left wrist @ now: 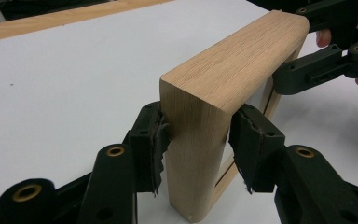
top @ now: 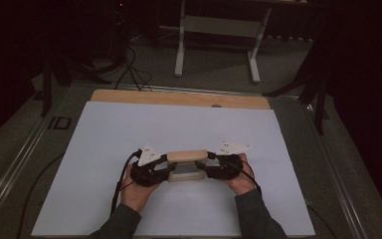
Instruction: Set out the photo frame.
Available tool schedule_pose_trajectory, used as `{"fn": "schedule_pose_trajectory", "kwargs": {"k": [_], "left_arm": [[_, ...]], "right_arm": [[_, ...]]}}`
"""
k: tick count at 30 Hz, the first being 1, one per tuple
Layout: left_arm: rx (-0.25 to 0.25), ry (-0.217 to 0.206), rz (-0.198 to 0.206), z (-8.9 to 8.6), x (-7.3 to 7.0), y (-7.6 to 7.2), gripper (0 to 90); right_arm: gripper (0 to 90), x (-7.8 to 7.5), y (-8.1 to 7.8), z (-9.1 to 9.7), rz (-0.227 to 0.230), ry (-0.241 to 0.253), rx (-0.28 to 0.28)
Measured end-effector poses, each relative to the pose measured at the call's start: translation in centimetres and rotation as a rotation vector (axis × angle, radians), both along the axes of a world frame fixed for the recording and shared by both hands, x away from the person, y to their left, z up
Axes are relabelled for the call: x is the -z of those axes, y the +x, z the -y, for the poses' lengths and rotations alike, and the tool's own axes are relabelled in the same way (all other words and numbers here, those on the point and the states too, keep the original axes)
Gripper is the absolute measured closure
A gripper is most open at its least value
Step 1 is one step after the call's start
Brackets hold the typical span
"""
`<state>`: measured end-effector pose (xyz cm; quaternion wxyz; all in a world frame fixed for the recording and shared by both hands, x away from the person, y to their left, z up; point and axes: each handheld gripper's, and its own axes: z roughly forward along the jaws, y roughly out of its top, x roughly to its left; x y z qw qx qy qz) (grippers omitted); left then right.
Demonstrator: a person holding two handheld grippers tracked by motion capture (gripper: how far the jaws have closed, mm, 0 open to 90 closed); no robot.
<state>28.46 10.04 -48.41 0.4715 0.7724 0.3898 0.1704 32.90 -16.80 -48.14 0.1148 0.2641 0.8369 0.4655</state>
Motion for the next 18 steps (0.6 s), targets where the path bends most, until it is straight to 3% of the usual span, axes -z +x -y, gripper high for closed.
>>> {"fn": "schedule_pose_trajectory", "kwargs": {"k": [11, 18], "left_arm": [[-0.001, 0.001, 0.013, -0.3, 0.0, 1.0, 53.4], [0.004, 0.037, 0.037, 0.0, -0.5, 1.7, 53.2]], "right_arm": [[48.9, -0.1, 0.3, -0.7, 0.018, -0.028, 0.010], [48.4, -0.2, 0.9, -0.7, 0.021, -0.029, 0.023]]}}
